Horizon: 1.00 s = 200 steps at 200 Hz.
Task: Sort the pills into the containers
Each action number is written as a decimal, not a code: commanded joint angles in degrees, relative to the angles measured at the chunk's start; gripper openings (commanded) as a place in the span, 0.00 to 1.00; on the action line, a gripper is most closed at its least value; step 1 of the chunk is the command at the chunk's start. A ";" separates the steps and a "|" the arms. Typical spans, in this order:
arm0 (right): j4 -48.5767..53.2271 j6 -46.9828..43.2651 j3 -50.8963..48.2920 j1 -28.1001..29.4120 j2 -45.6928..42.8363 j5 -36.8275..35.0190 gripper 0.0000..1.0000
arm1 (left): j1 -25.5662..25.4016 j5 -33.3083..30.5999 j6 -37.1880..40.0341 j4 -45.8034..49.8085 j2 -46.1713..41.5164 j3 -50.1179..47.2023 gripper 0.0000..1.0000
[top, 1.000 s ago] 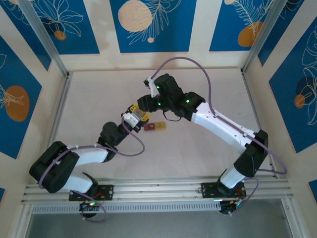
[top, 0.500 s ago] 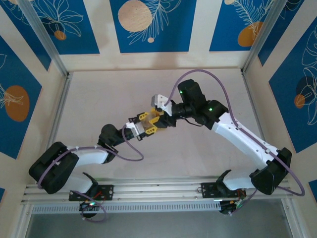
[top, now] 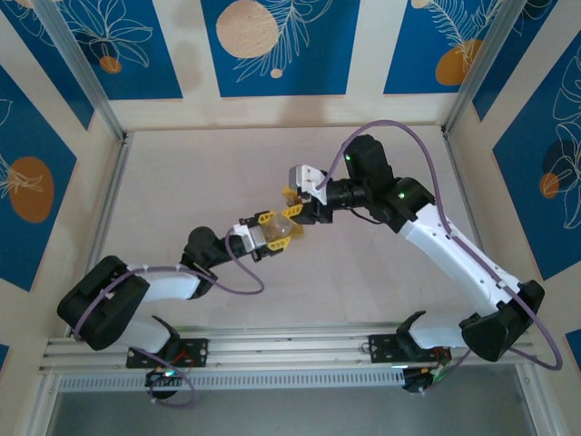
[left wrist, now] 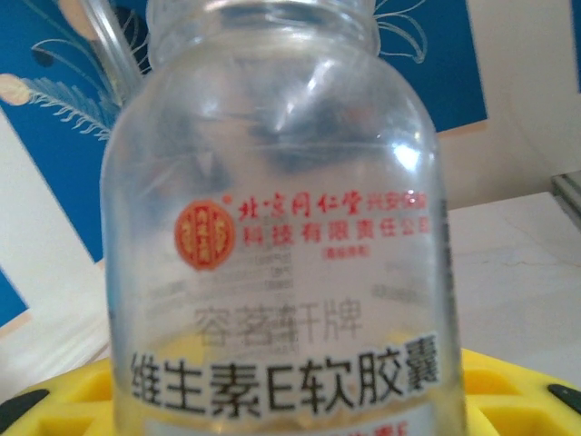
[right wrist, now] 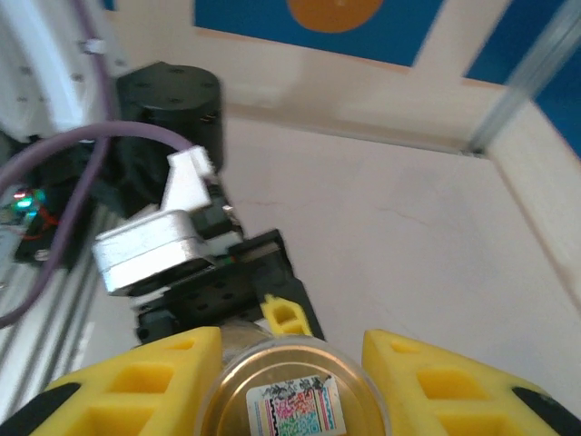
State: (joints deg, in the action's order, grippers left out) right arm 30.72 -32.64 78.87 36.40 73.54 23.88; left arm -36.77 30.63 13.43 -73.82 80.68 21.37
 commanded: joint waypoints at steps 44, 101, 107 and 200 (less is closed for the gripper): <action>-20.91 24.24 -17.11 -0.89 -10.14 -18.74 0.00 | 0.18 -19.32 -3.32 13.80 -13.37 -4.33 0.00; -33.74 32.44 -31.27 -1.42 -13.92 -23.06 0.00 | -0.03 -29.37 -9.62 43.80 -28.45 -3.44 0.00; -34.61 32.99 -32.40 -1.51 -14.10 -23.29 0.00 | -0.03 -29.65 -10.47 45.90 -29.53 -3.52 0.00; -45.82 36.16 -43.89 -2.03 -13.04 -27.89 0.00 | -0.14 -26.33 -18.58 67.23 -28.66 1.76 0.00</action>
State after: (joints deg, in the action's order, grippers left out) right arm -9.93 1.74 36.56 34.57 60.53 -1.63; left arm -36.77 2.98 -2.61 -12.19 51.13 20.25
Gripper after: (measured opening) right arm 0.404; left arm 0.510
